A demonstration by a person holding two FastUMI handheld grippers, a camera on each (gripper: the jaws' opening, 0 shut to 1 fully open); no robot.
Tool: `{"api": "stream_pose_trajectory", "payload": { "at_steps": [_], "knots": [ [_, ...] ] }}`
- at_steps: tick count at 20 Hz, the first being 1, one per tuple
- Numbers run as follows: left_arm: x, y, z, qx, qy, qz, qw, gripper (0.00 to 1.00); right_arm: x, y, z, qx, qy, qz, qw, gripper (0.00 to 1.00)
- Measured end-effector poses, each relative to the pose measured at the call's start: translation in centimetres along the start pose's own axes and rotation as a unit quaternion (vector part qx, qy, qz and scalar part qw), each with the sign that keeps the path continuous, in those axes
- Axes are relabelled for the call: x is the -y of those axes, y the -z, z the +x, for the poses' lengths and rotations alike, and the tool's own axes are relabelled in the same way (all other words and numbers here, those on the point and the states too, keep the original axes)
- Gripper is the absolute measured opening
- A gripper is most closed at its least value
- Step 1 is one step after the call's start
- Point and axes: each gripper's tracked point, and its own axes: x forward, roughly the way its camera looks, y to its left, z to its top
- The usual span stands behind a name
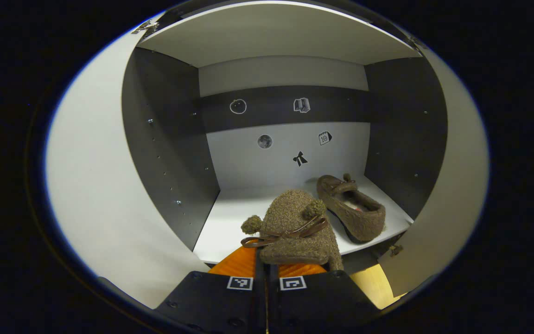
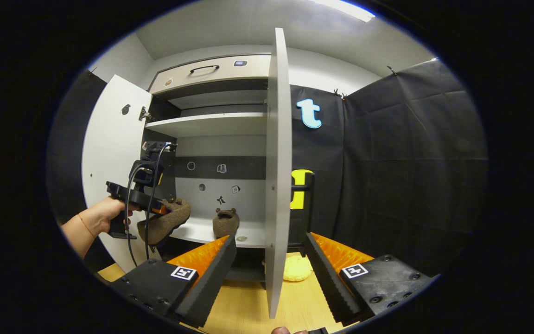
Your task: Grab one shoe with the right hand and put it into the shoe cabinet, grab the other shoe with the left hand and put it into the shoe cabinet; then close the right door with the right hand and the left door with the left hand.
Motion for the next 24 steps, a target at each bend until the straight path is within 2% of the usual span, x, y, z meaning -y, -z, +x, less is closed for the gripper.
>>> {"api": "stream_pose_trajectory", "payload": {
  "at_steps": [5,6,7,8,9,14,15,17,18,21,22,23,24],
  "knots": [
    [-1.5,-3.9,6.8,0.003,-0.035,0.007,0.999,0.07,3.9,0.7,-0.6,-0.008,0.038,0.006,0.999,0.98],
    [-1.3,-4.1,8.3,0.0,-0.037,0.007,0.999,0.06,4.7,0.7,-0.6,-0.009,0.046,0.005,0.999,0.94],
    [-1.0,-4.3,9.7,-0.006,-0.037,0.007,0.999,0.07,5.6,0.7,-0.5,-0.008,0.056,0.002,0.998,0.98],
    [-0.7,-4.4,11.1,-0.009,-0.036,0.013,0.999,0.06,6.5,0.6,-0.5,-0.009,0.063,0.001,0.998,0.94],
    [-0.5,-4.3,12.5,-0.017,-0.038,0.026,0.999,0.07,7.1,0.7,-0.4,-0.01,0.069,0.004,0.998,0.98],
    [0.5,-2.2,17.8,-0.062,-0.054,0.063,0.995,0.07,10.4,0.9,0.0,-0.014,0.098,0.003,0.995,0.98],
    [0.6,-1.9,18.4,-0.069,-0.054,0.067,0.994,0.07,11.0,1.1,0.0,-0.016,0.102,0.003,0.995,0.94],
    [0.9,-1.4,19.1,-0.084,-0.052,0.078,0.992,0.06,11.8,1.2,0.1,-0.019,0.111,0.003,0.994,0.94],
    [0.8,-1.2,19.2,-0.09,-0.053,0.084,0.991,0.06,12.2,1.2,0.2,-0.02,0.114,0.003,0.993,0.98],
    [0.4,-1.0,19.1,-0.1,-0.06,0.098,0.988,0.11,13.1,1.5,0.5,-0.022,0.118,0.013,0.993,0.98],
    [0.1,-1.0,18.9,-0.103,-0.066,0.101,0.987,0.09,13.2,1.5,0.6,-0.021,0.119,0.015,0.993,0.98],
    [-0.1,-1.0,18.5,-0.106,-0.068,0.106,0.986,0.12,13.3,1.5,0.6,-0.021,0.119,0.016,0.992,0.98],
    [-0.2,-1.0,18.2,-0.106,-0.07,0.107,0.986,0.24,13.3,1.6,0.6,-0.021,0.119,0.017,0.993,0.98]
  ]
}}
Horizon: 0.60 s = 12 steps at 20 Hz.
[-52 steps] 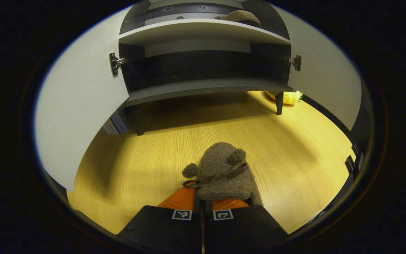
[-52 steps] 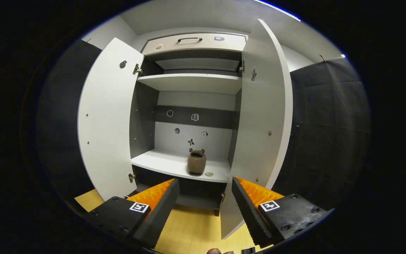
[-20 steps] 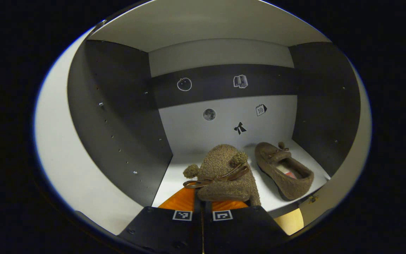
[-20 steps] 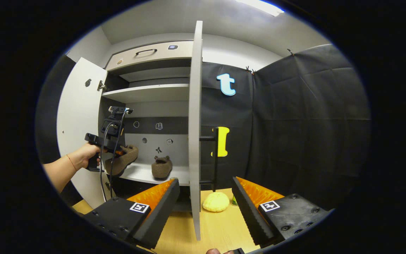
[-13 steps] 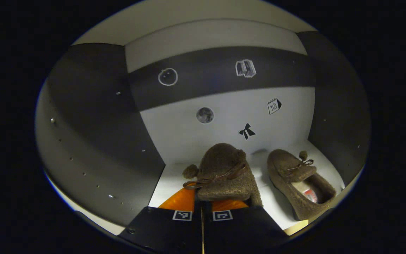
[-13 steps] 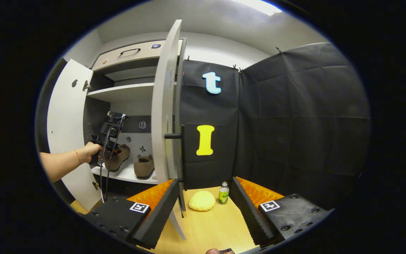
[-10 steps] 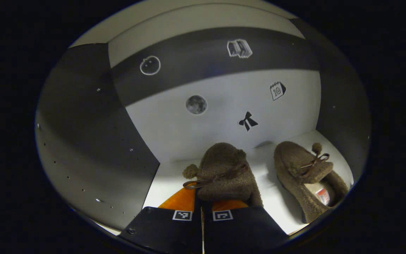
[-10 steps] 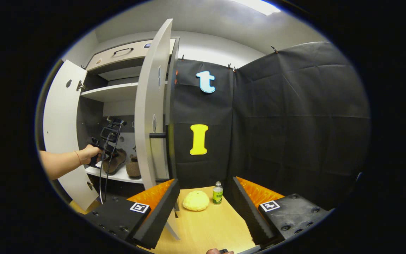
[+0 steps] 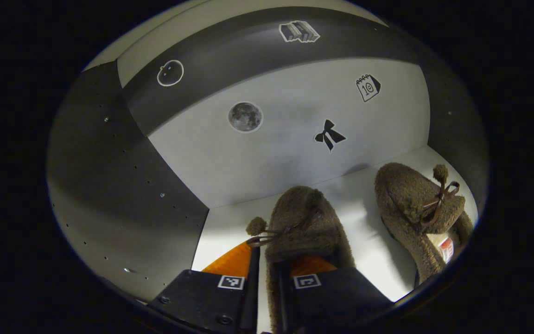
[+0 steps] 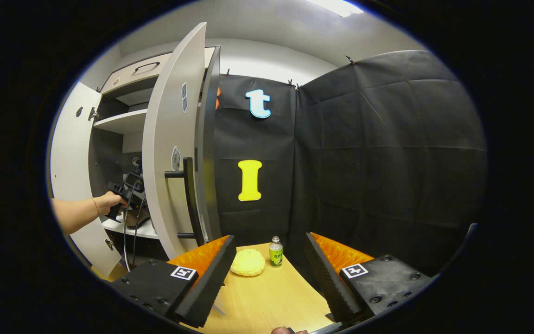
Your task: Grab one shoe with the right hand and put it into the shoe cabinet, grab the other shoe with the left hand and put it into the shoe cabinet; then close the right door with the right hand and the left door with the left hand.
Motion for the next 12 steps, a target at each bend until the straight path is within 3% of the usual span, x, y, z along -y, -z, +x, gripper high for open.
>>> {"api": "stream_pose_trajectory", "payload": {
  "at_steps": [3,4,7,8,12],
  "knots": [
    [-0.6,-0.2,-1.6,0.014,-0.001,-0.006,1.0,0.36,-0.4,0.0,-0.1,0.0,-0.005,0.006,1.0,0.98],
    [-0.8,-0.3,-2.3,0.023,-0.003,-0.009,1.0,0.48,-0.5,0.0,-0.2,0.002,-0.007,0.009,1.0,0.98],
    [-1.0,-0.4,-5.0,0.054,0.011,-0.02,0.998,0.64,-1.2,-0.2,-0.4,0.001,-0.014,0.014,1.0,0.98],
    [-1.0,-0.3,-5.9,0.064,0.016,-0.025,0.997,0.83,-1.5,-0.2,-0.4,0.001,-0.018,0.015,1.0,0.98],
    [-1.0,-0.6,-10.4,0.122,0.031,-0.031,0.992,0.95,-2.1,-0.8,-0.6,0.003,-0.028,0.016,0.999,0.98]
  ]
}}
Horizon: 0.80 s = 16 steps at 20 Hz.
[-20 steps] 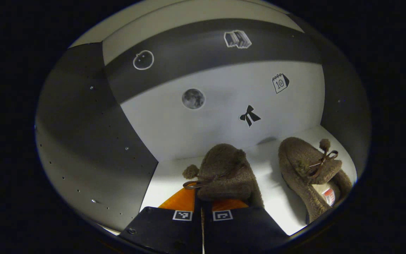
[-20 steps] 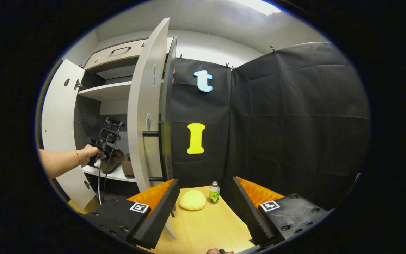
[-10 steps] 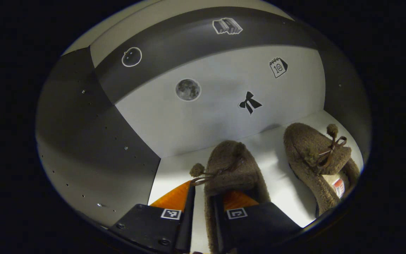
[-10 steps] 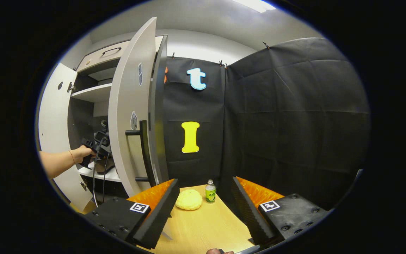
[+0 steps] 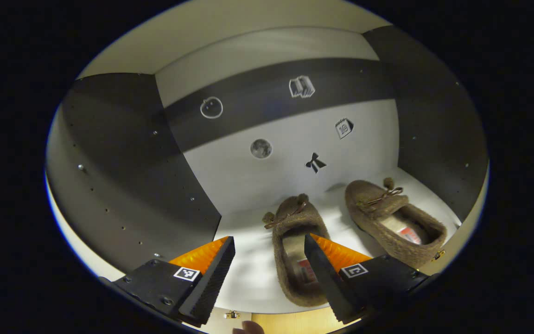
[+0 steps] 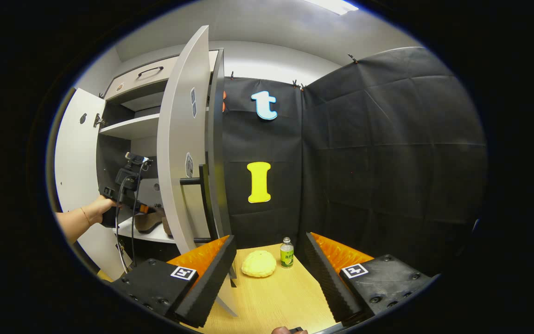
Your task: Grab one shoe with the right hand and put it into the shoe cabinet, grab the other shoe with the left hand and put it into the shoe cabinet; then close the right door with the right hand and the left door with the left hand.
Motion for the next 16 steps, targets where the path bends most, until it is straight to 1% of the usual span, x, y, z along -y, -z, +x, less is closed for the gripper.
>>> {"api": "stream_pose_trajectory", "payload": {
  "at_steps": [2,3,4,5,6,7,8,10,11,12,14,15,16],
  "knots": [
    [0.4,-1.2,-2.4,0.036,0.016,-0.015,0.999,0.96,-0.1,-0.2,0.1,0.001,-0.003,0.002,1.0,0.98],
    [0.5,-1.8,-3.9,0.051,0.024,-0.027,0.998,0.96,-0.1,-0.3,0.3,0.0,-0.003,0.002,1.0,0.94],
    [0.4,-2.1,-5.4,0.066,0.028,-0.041,0.997,0.96,0.0,-0.4,0.5,0.0,-0.002,0.002,1.0,0.98],
    [0.3,-2.7,-7.1,0.086,0.032,-0.053,0.994,0.96,0.0,-0.5,0.6,0.0,-0.002,0.003,1.0,0.98],
    [0.0,-3.3,-9.0,0.109,0.032,-0.066,0.991,0.96,-0.1,-0.7,0.9,0.0,-0.004,0.003,1.0,0.98],
    [-0.5,-3.6,-10.9,0.129,0.029,-0.076,0.988,0.93,-0.2,-0.9,1.2,0.001,-0.006,0.003,1.0,0.98],
    [-1.1,-3.8,-12.8,0.149,0.023,-0.087,0.985,0.96,-0.3,-1.1,1.6,0.001,-0.009,0.004,1.0,0.98],
    [-2.0,-3.8,-16.6,0.181,0.014,-0.111,0.977,0.96,-0.5,-1.3,2.5,0.0,-0.014,0.005,1.0,0.98],
    [-2.3,-3.3,-18.5,0.188,0.011,-0.116,0.975,1.0,-0.5,-1.4,2.9,-0.001,-0.015,0.006,1.0,0.98],
    [-2.7,-2.9,-20.0,0.194,0.008,-0.116,0.974,1.0,-0.6,-1.5,3.3,-0.003,-0.017,0.009,1.0,0.98],
    [-3.3,-1.9,-23.0,0.204,0.006,-0.105,0.973,0.99,-1.0,-1.5,4.1,-0.009,-0.023,0.016,1.0,0.97],
    [-3.4,-1.4,-24.4,0.205,0.009,-0.1,0.974,0.96,-1.2,-1.5,4.4,-0.011,-0.026,0.017,0.999,0.97],
    [-3.3,-0.7,-25.5,0.204,0.014,-0.101,0.974,0.96,-1.3,-1.5,4.7,-0.012,-0.03,0.015,0.999,0.97]
  ]
}}
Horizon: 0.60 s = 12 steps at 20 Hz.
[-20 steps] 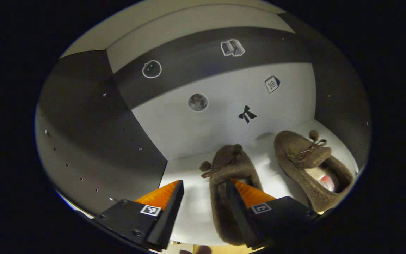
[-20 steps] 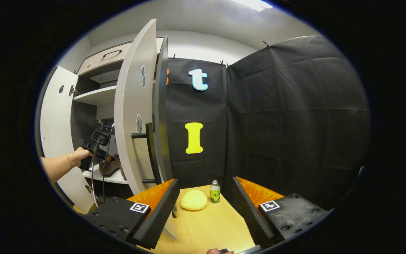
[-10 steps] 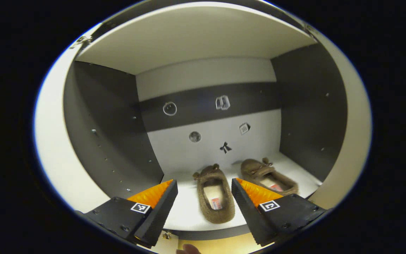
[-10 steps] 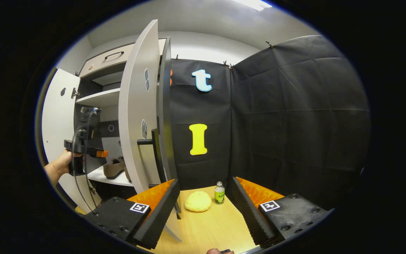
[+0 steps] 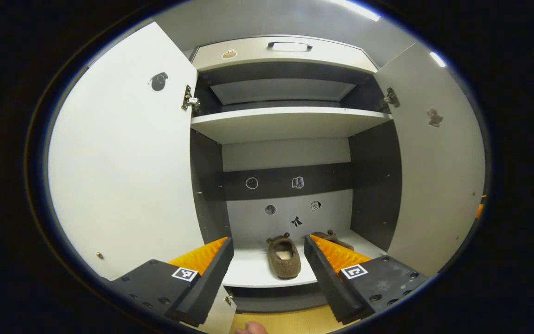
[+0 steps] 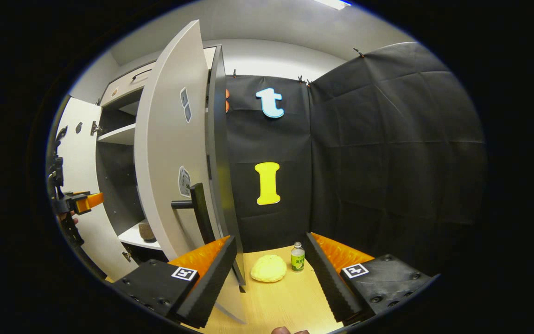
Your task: Grab one shoe with the right hand and put it into the shoe cabinet, grab the other shoe with the left hand and put it into the shoe cabinet; then close the right door with the right hand and the left door with the left hand.
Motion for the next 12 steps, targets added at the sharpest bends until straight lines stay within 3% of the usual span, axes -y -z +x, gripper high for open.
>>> {"api": "stream_pose_trajectory", "payload": {
  "at_steps": [4,9,12],
  "knots": [
    [0.2,1.3,-5.0,-0.008,0.011,-0.016,1.0,0.96,-0.9,-0.3,0.3,-0.004,-0.006,0.004,1.0,0.98],
    [-1.2,2.9,-9.7,-0.004,0.009,0.012,1.0,0.96,-0.9,-0.3,0.2,0.001,0.013,-0.006,1.0,0.97],
    [-1.0,3.7,-12.1,-0.005,0.024,-0.01,1.0,0.96,-1.1,-0.5,0.0,0.011,0.03,-0.017,0.999,0.97]
  ]
}}
